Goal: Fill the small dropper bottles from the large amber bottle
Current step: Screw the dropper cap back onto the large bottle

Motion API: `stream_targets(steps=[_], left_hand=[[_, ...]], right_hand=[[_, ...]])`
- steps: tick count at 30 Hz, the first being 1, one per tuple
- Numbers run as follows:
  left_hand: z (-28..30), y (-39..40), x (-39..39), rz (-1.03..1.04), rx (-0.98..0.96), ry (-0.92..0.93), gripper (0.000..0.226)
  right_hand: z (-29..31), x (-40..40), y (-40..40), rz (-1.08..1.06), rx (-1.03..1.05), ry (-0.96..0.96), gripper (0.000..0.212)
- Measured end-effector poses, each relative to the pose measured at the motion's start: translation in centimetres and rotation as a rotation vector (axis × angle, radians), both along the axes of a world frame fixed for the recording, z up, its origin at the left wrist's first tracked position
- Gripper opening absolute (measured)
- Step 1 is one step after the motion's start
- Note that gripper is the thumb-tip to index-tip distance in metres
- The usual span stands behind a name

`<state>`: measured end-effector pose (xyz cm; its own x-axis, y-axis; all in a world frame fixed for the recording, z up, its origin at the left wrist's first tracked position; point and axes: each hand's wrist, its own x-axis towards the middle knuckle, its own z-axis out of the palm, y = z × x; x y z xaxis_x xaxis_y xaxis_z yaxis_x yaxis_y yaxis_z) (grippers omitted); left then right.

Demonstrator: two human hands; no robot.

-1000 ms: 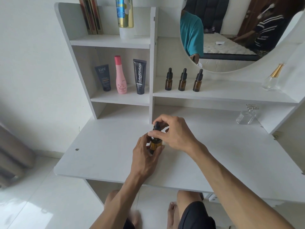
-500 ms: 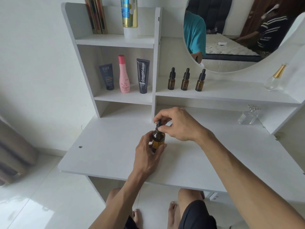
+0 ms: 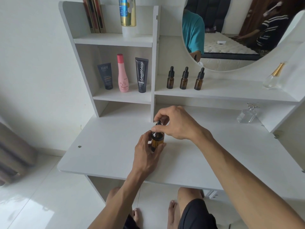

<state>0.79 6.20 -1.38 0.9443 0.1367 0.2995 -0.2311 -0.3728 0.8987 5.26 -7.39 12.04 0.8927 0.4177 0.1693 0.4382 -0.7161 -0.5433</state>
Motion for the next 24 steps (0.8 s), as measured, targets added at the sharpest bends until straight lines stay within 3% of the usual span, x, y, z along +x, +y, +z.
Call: stream_targets(steps=[24], left_hand=[[-0.11,-0.01,-0.06,-0.001,0.006,0.004,0.045]], right_hand=[[-0.54,-0.30,-0.68,0.007,0.075,0.044,0.033]])
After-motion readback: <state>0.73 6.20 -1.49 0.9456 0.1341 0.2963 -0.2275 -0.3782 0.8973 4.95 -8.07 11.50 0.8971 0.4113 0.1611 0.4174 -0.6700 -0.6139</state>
